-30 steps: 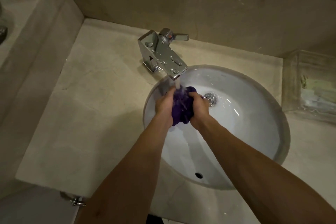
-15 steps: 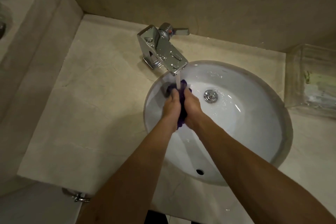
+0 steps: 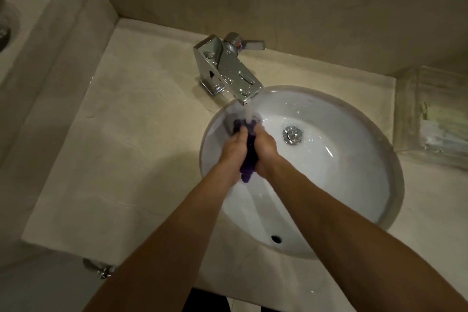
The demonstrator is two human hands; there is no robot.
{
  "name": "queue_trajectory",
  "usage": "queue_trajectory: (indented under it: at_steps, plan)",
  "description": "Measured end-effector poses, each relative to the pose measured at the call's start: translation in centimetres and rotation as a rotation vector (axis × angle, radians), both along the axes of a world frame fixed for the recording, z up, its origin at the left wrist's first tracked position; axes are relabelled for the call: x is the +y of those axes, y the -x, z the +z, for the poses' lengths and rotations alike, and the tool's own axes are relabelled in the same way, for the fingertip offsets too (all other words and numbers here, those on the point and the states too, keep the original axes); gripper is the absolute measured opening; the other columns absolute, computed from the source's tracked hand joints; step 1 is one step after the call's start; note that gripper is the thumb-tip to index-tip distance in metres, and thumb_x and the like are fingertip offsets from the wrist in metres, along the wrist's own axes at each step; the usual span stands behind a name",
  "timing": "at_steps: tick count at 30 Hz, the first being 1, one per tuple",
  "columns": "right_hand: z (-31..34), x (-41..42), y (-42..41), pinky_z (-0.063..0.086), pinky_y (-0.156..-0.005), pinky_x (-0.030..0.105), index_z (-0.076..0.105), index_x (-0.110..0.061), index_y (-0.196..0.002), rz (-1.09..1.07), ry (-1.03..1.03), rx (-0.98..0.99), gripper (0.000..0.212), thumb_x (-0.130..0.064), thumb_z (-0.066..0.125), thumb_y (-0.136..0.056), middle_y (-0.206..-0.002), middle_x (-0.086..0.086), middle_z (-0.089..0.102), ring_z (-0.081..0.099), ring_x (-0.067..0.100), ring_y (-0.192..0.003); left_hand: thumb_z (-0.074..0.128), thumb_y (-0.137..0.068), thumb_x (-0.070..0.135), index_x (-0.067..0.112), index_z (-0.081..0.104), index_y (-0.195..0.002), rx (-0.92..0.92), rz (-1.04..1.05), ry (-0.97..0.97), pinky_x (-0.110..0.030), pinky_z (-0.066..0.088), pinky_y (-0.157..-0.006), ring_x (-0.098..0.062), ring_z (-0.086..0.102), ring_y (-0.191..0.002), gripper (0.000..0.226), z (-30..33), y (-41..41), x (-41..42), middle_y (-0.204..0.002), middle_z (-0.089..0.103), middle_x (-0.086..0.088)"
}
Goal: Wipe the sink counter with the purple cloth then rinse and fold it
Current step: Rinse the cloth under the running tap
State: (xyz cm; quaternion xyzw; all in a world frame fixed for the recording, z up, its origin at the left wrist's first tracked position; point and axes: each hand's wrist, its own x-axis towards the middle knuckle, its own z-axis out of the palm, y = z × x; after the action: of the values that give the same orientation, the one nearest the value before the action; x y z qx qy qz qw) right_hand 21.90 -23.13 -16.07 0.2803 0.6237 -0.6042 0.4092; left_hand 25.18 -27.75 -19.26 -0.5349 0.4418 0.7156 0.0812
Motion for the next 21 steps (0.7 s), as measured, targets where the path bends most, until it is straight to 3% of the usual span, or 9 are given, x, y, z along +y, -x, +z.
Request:
queue_trajectory:
  at_steps: [2,5,8,10,12,15,18,21]
  plan:
    - [-0.1,0.3,0.2,0.060,-0.071,0.035,0.071,-0.012,-0.114,-0.019,0.012,-0.034,0.043,-0.048,0.049,-0.103,-0.103,0.015,0.076,0.072,0.032,-0.097,0.045,-0.096,0.060,0.020,0.069,-0.113,0.010,0.016,-0.011,-0.042,0.057,-0.087,-0.030,0.070,-0.096,0.050,0.4,-0.1,0.1,-0.110,0.074,-0.013]
    - [0.1,0.4,-0.8,0.053,-0.066,0.026,0.067,-0.019,-0.098,0.038,0.075,0.037,0.024,-0.032,0.049,-0.106,-0.090,0.001,0.070,0.068,0.018,-0.089,0.044,-0.096,0.063,0.015,0.073,-0.107,-0.014,0.067,-0.102,-0.039,0.057,-0.079,-0.030,0.072,-0.088,0.057,0.1,0.2,-2.1,-0.094,0.077,-0.010]
    - [0.7,0.6,0.3,0.059,-0.076,0.037,0.069,-0.016,-0.103,0.097,0.002,0.063,0.033,-0.042,0.050,-0.104,-0.103,0.015,0.073,0.070,0.029,-0.093,0.043,-0.102,0.054,0.018,0.068,-0.104,-0.019,-0.058,-0.035,-0.047,0.059,-0.085,-0.030,0.070,-0.089,0.043,0.9,0.0,-1.8,-0.099,0.074,-0.010]
    - [0.8,1.2,1.8,0.058,-0.068,0.032,0.071,-0.011,-0.104,0.104,-0.025,0.037,0.034,-0.039,0.052,-0.102,-0.106,0.018,0.074,0.071,0.028,-0.087,0.041,-0.104,0.050,0.025,0.065,-0.101,-0.002,-0.105,-0.045,-0.043,0.061,-0.076,-0.027,0.069,-0.089,0.034,1.2,0.0,-0.6,-0.106,0.073,-0.009]
    - [0.9,1.5,1.7,0.055,-0.059,0.023,0.071,-0.011,-0.099,0.092,0.003,0.055,0.029,-0.031,0.051,-0.104,-0.098,0.015,0.074,0.069,0.023,-0.079,0.040,-0.102,0.055,0.025,0.066,-0.109,0.021,-0.092,-0.057,-0.041,0.060,-0.072,-0.028,0.070,-0.094,0.040,1.0,0.4,-0.2,-0.114,0.073,-0.010]
    - [0.7,1.3,0.2,0.055,-0.072,0.027,0.069,-0.018,-0.104,0.057,0.085,0.075,0.028,-0.034,0.047,-0.107,-0.107,0.011,0.074,0.069,0.025,-0.096,0.042,-0.095,0.067,0.026,0.070,-0.113,0.024,0.013,-0.084,-0.041,0.059,-0.078,-0.032,0.071,-0.096,0.053,0.3,1.2,-1.0,-0.109,0.075,-0.011]
    - [-0.6,1.0,0.4,0.056,-0.073,0.030,0.070,-0.020,-0.113,0.072,0.073,0.116,0.036,-0.045,0.044,-0.106,-0.104,0.010,0.074,0.072,0.024,-0.096,0.046,-0.099,0.058,0.025,0.071,-0.106,0.069,-0.012,-0.050,-0.033,0.054,-0.066,-0.029,0.070,-0.091,0.043,0.2,1.0,-0.5,-0.098,0.075,-0.008]
    - [-1.9,1.2,1.7,0.060,-0.089,0.037,0.072,-0.018,-0.117,0.054,0.105,0.077,0.045,-0.050,0.046,-0.100,-0.110,0.011,0.077,0.074,0.025,-0.100,0.042,-0.101,0.055,0.025,0.066,-0.120,0.117,-0.068,-0.011,-0.039,0.059,-0.075,-0.030,0.069,-0.102,0.043,0.0,0.5,0.7,-0.115,0.073,-0.009]
